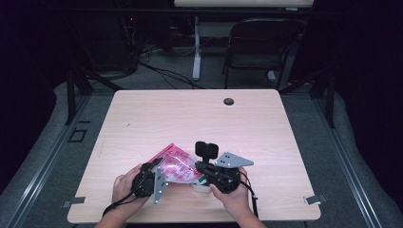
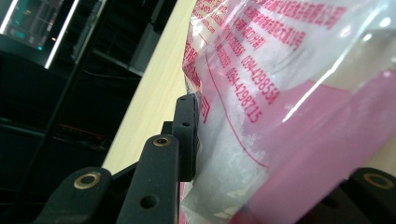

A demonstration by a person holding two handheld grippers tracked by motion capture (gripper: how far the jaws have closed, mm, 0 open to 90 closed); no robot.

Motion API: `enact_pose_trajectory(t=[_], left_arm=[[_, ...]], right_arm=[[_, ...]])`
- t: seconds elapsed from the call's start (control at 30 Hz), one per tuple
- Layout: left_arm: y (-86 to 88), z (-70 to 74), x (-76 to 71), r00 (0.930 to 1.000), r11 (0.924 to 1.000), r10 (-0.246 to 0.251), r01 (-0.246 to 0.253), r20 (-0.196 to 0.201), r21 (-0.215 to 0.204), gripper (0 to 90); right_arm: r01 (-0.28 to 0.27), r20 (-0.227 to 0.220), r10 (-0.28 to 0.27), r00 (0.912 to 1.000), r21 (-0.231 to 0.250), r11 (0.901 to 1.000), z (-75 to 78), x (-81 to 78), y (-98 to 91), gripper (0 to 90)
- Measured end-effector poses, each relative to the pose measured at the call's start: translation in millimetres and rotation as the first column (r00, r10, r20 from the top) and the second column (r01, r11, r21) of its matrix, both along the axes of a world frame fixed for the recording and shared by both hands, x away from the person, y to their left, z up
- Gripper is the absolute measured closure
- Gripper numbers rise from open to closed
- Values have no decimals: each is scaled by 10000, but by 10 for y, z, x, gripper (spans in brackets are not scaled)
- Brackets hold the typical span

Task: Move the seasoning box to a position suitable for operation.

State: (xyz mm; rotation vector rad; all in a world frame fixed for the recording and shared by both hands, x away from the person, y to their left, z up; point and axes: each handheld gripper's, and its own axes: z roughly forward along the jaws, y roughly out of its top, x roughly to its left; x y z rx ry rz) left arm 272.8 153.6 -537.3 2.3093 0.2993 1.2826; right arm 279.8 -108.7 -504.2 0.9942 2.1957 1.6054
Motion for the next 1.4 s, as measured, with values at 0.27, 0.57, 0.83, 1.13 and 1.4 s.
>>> enact_pose_trajectory(t=[0.27, 0.57, 0.83, 1.13, 1.4], left_arm=[[10, -26, 37, 9984, 9989, 72, -98, -560, -458, 744], [29, -26, 73, 9898, 9917, 192, -368, -1412, -1230, 746], [41, -45, 99, 9822, 9850, 139, -456, -1872, -1662, 747], [60, -85, 134, 9719, 9771, -6, -495, -2354, -2068, 748], [53, -109, 139, 9749, 9788, -5, -451, -2227, -1996, 749]], right_arm=[[34, -60, -35, 10000, -55, 10000, -26, 20, -2, 900], [81, -86, -81, 9999, -5, 10000, -45, 38, -4, 900], [104, -100, -104, 9999, 9, 9999, -50, 44, -1, 900], [96, -113, -97, 9999, -44, 9999, -49, 43, 1, 900], [107, -99, -107, 9999, -2, 9999, -49, 38, 4, 900]])
